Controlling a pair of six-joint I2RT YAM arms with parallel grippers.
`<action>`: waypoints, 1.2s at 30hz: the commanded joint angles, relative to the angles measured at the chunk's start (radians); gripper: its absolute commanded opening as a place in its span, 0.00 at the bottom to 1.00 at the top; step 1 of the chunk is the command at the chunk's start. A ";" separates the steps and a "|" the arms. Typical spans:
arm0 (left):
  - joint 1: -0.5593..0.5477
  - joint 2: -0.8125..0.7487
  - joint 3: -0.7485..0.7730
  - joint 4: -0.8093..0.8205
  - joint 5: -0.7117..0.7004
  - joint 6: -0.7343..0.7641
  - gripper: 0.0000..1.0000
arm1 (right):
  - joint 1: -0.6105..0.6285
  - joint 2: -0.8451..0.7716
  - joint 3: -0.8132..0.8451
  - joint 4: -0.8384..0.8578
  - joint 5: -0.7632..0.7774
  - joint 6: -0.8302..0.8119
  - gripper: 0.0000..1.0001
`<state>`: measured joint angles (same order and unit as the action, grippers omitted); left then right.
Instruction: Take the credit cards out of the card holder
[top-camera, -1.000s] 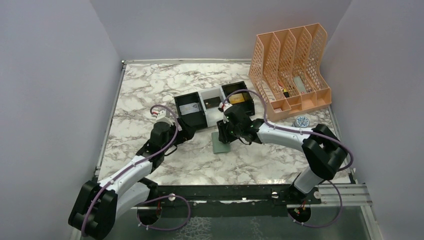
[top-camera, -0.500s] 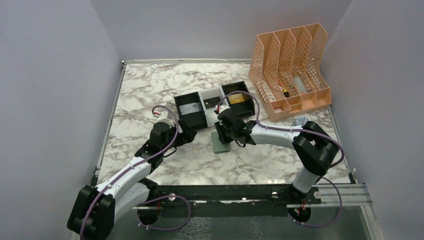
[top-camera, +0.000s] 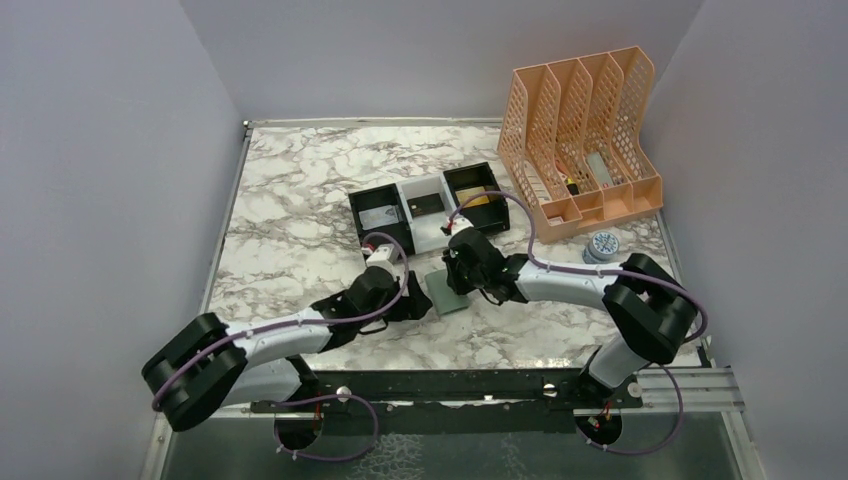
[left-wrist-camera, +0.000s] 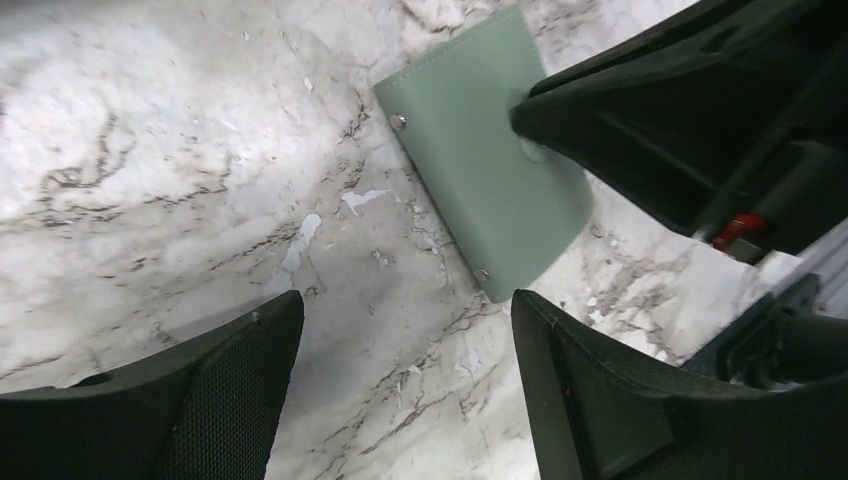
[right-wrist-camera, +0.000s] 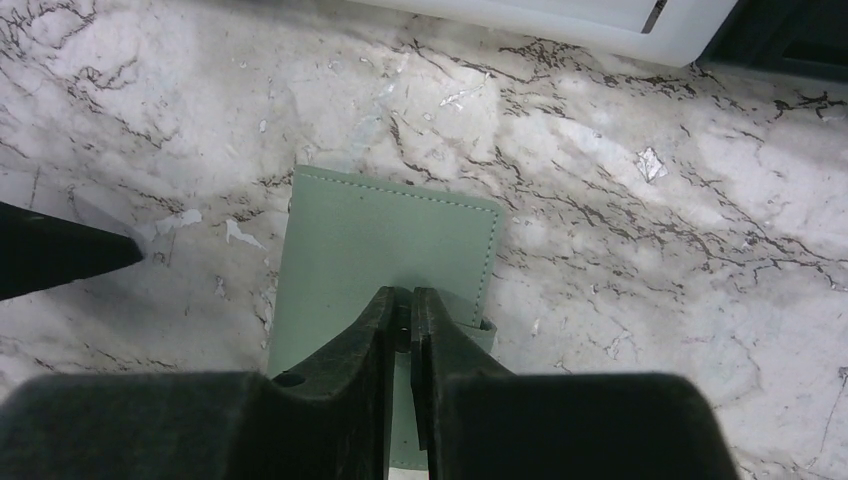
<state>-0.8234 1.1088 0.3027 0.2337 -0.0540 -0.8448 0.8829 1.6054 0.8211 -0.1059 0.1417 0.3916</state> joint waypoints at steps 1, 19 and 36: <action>-0.064 0.137 0.070 0.067 -0.129 -0.055 0.78 | 0.008 -0.019 -0.044 -0.040 -0.014 0.023 0.11; -0.100 0.204 0.045 0.171 -0.206 -0.118 0.72 | 0.008 -0.089 0.020 -0.168 -0.044 0.007 0.29; -0.101 0.230 0.056 0.183 -0.168 -0.106 0.72 | 0.013 0.035 -0.012 -0.152 0.030 0.031 0.23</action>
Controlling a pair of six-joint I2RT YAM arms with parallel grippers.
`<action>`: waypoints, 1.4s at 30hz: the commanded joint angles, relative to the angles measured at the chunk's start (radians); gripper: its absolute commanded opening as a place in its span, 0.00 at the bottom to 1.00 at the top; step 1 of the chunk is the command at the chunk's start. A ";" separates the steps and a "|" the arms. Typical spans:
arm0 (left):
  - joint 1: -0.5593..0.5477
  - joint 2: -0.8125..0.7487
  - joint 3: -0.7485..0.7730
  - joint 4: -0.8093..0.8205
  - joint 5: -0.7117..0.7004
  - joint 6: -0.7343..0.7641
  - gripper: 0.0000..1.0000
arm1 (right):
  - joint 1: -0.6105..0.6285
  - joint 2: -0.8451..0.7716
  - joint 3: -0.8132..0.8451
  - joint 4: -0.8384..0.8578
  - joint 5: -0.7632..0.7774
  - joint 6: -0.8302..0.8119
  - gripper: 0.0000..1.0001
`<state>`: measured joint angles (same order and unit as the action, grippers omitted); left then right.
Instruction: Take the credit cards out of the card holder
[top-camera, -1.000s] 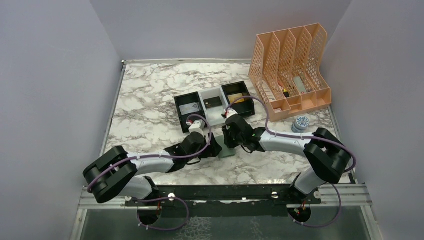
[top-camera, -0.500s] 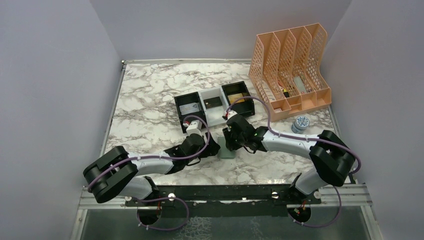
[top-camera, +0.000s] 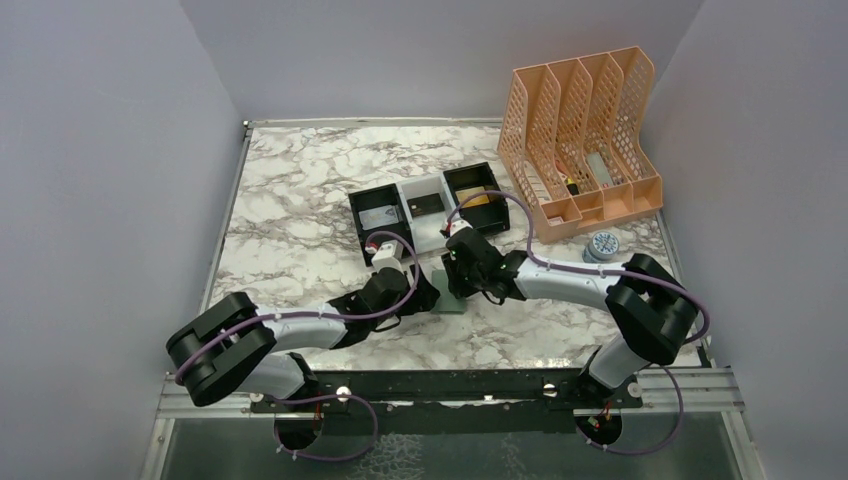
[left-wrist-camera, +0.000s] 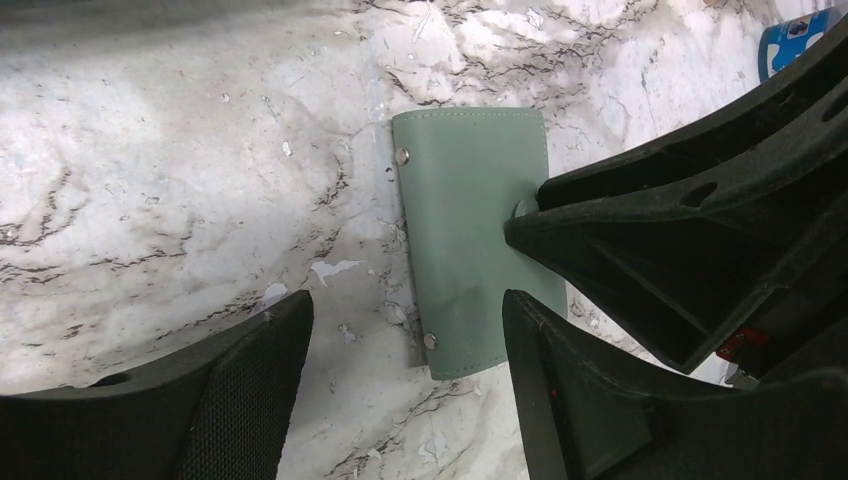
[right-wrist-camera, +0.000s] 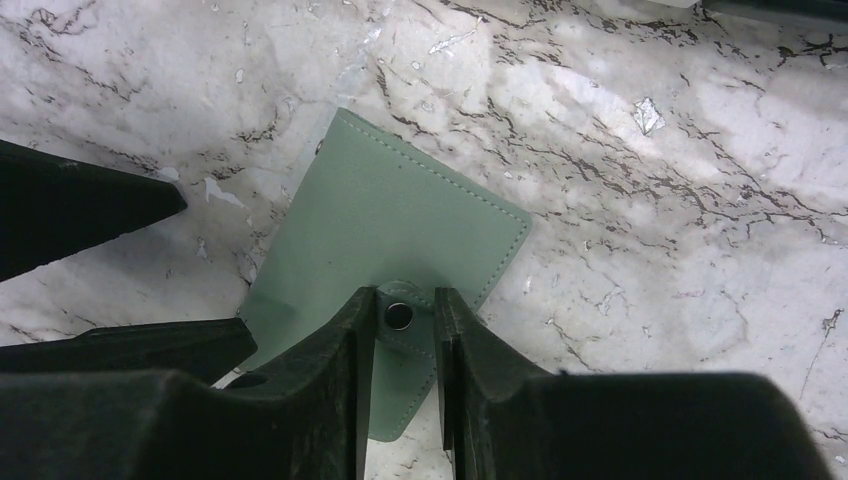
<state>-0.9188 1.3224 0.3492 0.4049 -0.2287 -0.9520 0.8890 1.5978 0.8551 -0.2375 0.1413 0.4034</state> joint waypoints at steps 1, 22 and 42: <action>-0.005 0.020 0.011 0.013 0.006 0.001 0.72 | 0.006 0.039 -0.048 -0.017 0.030 0.021 0.23; -0.007 0.139 0.059 0.043 0.072 0.035 0.66 | 0.005 -0.073 -0.126 0.154 -0.079 0.089 0.06; -0.007 0.225 0.083 0.041 0.121 0.109 0.55 | 0.001 -0.199 -0.188 0.218 -0.039 0.135 0.01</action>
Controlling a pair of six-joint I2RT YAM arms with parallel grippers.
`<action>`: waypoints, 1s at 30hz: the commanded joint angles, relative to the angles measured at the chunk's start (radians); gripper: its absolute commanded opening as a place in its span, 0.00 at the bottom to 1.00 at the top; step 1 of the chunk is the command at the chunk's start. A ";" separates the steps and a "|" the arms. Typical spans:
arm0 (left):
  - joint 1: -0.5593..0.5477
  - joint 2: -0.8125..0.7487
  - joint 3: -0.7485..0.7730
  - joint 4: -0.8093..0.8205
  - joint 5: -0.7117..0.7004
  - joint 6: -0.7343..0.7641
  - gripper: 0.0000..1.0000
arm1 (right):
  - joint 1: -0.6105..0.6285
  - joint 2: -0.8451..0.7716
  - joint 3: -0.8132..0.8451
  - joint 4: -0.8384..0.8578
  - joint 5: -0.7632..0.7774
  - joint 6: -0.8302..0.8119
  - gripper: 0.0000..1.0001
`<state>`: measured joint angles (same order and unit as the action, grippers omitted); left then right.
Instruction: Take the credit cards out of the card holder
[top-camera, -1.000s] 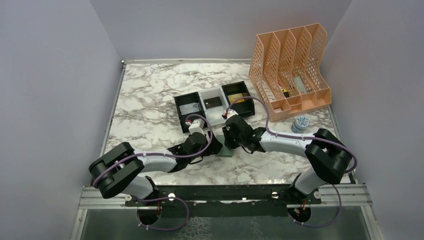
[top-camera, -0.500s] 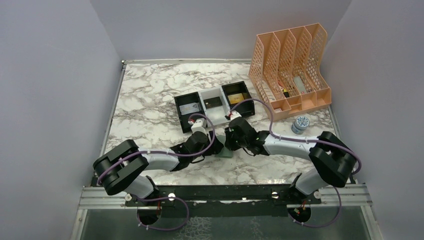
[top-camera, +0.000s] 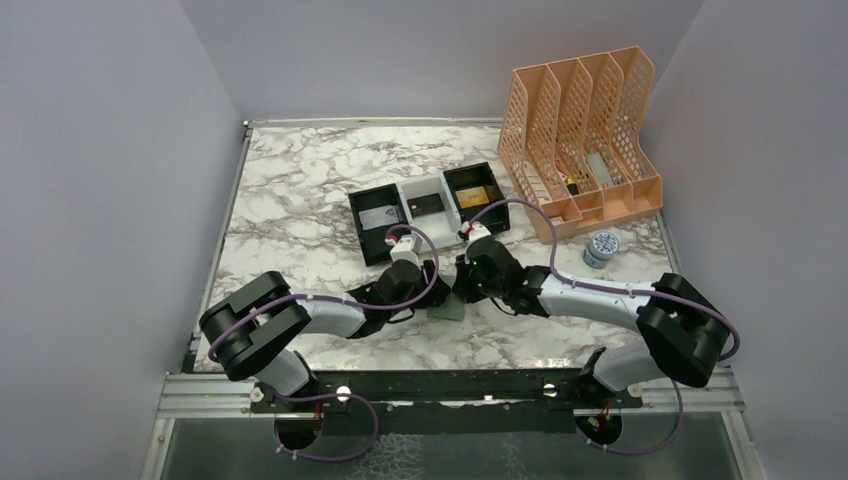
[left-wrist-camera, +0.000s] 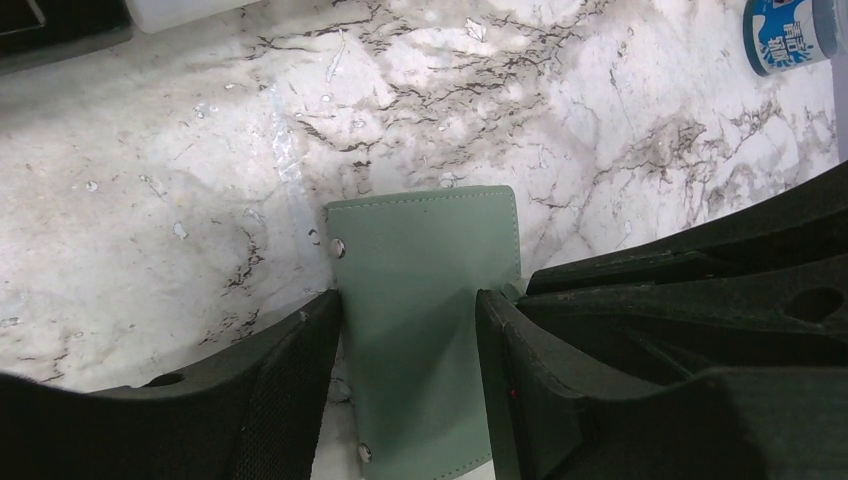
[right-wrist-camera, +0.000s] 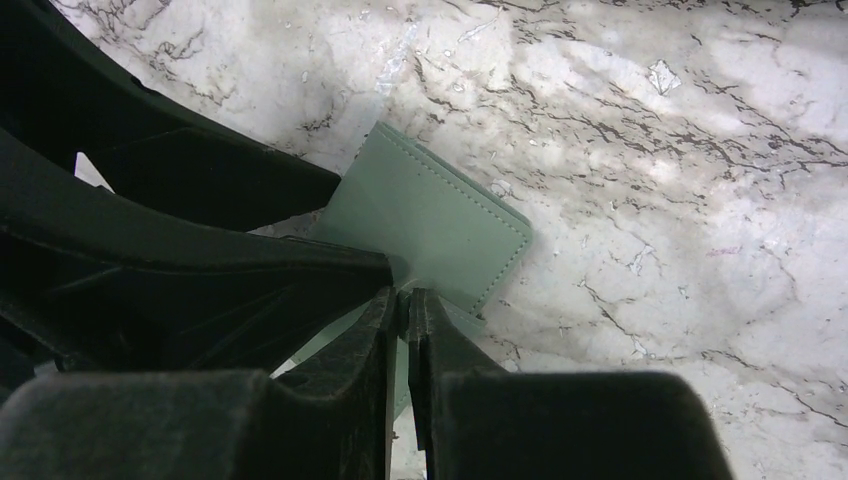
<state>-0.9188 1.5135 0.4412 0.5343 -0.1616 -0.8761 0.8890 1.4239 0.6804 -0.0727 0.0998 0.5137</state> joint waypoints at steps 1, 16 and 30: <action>-0.007 0.031 -0.011 -0.088 0.053 0.032 0.55 | 0.002 -0.026 -0.015 0.056 0.000 0.025 0.01; -0.007 0.013 -0.002 -0.089 0.056 0.037 0.58 | 0.002 -0.137 0.005 -0.197 0.173 0.027 0.18; -0.007 0.004 -0.001 -0.089 0.062 0.043 0.57 | 0.002 -0.098 0.026 -0.146 -0.047 0.010 0.44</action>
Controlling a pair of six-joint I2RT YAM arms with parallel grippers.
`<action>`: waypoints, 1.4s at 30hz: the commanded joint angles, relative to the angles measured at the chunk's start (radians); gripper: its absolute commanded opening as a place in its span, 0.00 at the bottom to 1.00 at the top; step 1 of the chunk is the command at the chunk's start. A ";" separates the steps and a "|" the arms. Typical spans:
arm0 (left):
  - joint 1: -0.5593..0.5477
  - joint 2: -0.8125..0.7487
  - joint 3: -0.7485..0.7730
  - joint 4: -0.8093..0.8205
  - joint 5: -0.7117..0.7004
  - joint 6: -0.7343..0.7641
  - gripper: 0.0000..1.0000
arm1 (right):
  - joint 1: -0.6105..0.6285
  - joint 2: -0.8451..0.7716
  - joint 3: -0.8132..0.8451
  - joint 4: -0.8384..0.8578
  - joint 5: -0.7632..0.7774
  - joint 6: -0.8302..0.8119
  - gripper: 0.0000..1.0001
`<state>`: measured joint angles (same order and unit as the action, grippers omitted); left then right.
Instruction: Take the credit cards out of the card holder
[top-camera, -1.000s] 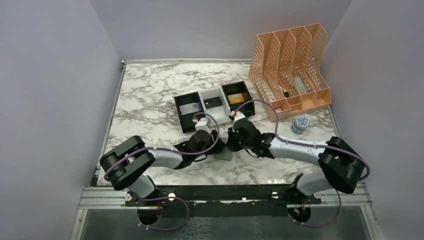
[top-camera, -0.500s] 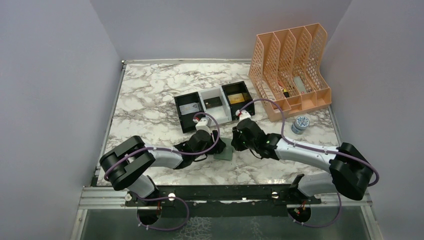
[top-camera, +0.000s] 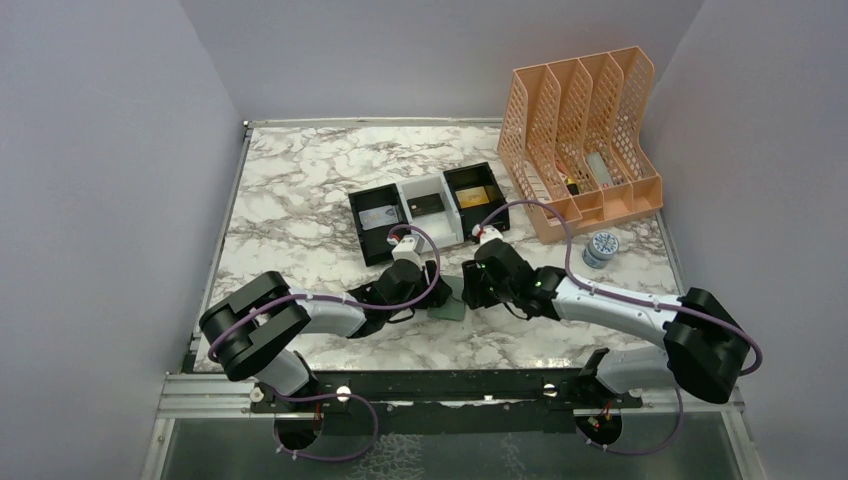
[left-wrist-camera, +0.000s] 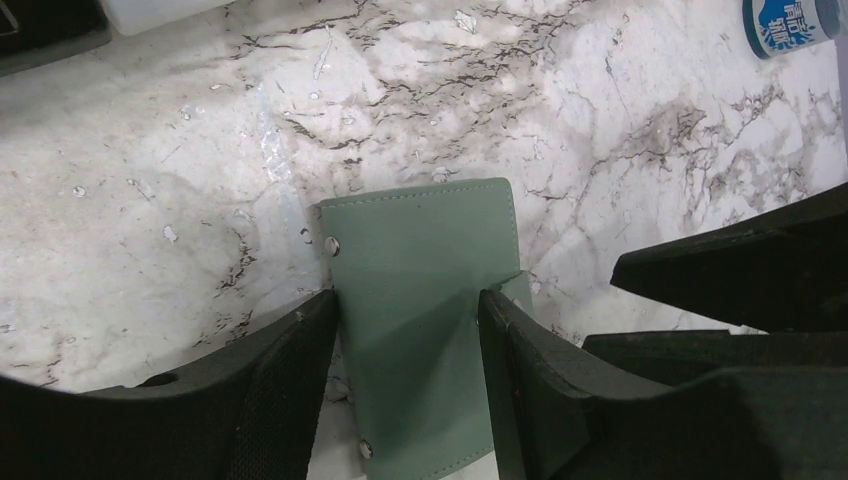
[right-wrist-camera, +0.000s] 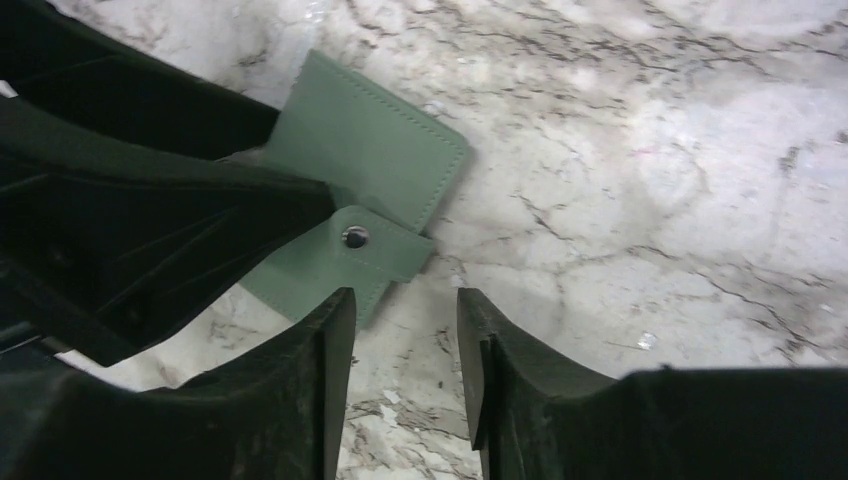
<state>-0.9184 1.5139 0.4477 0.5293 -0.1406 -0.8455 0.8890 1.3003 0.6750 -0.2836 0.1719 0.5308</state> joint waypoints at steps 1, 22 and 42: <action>-0.007 -0.001 -0.010 -0.084 0.036 0.011 0.56 | 0.002 0.040 0.039 0.072 -0.129 -0.004 0.44; -0.007 -0.140 -0.072 -0.147 -0.094 -0.029 0.53 | 0.013 0.241 0.168 -0.035 0.009 -0.064 0.56; -0.008 -0.178 -0.077 -0.176 -0.086 -0.020 0.53 | 0.001 0.150 0.099 -0.031 0.143 -0.037 0.26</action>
<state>-0.9188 1.3590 0.3809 0.3759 -0.2066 -0.8696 0.8951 1.4418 0.7822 -0.3119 0.2695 0.4927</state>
